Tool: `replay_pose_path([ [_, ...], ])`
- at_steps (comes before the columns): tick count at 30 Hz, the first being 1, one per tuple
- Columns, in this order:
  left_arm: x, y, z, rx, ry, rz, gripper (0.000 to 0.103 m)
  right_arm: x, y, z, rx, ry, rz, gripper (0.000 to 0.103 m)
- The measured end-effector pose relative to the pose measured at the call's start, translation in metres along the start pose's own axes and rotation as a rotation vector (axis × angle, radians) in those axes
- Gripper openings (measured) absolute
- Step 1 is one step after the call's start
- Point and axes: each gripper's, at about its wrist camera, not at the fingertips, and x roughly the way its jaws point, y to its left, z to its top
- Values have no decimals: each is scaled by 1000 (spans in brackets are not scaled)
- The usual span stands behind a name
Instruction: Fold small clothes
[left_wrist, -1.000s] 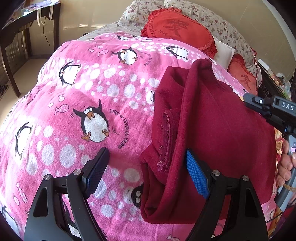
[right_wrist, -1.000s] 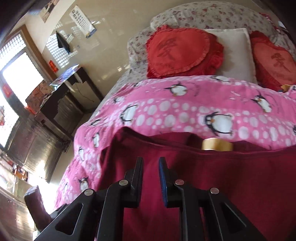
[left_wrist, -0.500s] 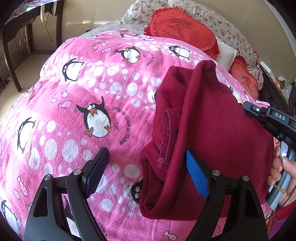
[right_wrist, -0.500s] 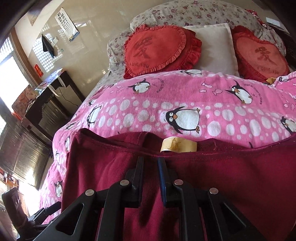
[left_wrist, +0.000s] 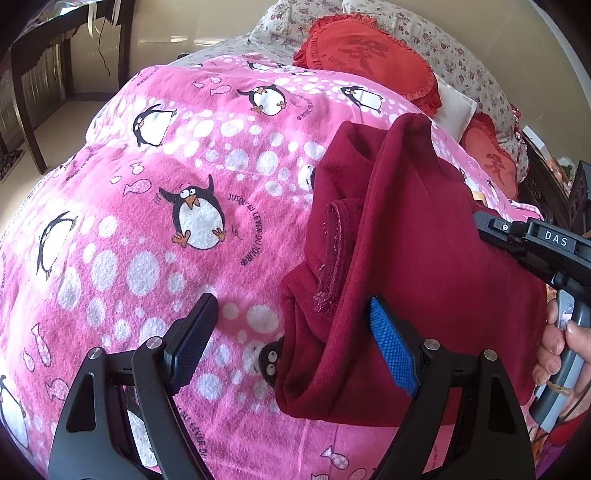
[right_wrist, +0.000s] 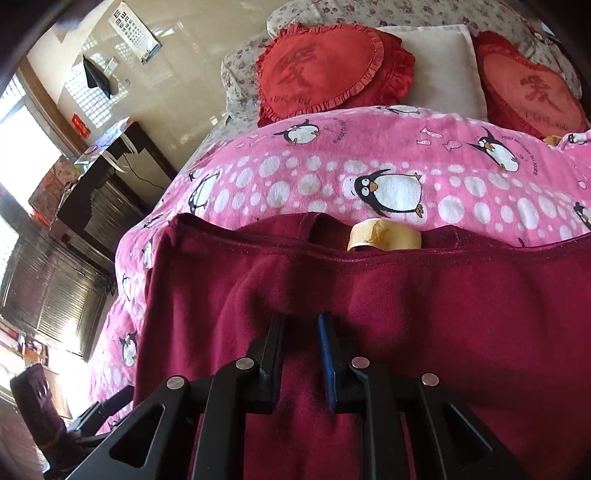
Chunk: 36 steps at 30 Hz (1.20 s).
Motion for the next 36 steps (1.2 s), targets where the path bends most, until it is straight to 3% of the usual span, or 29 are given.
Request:
replay_pose_path([
  [4, -2, 2, -4, -13, 1, -16, 83, -6, 18, -4, -46, 10, 13, 23],
  [6, -2, 4, -6, -19, 2, -23, 83, -5, 27, -6, -55, 20, 31, 43],
  [7, -3, 4, -9, -19, 0, -25, 83, -3, 33, -6, -61, 23, 50, 46],
  [21, -2, 5, -14, -18, -6, -39, 84, 20, 81, 5, -95, 53, 81, 47],
  [28, -4, 12, -19, -29, -34, -77, 84, 58, 111, 17, -136, 108, -22, 49],
  [33, -6, 13, -24, -10, -44, -89, 85, 73, 132, 27, -118, 81, -61, 75],
  [36, -7, 16, -25, -18, -47, -100, 85, 86, 149, 26, -191, 96, -144, 83],
])
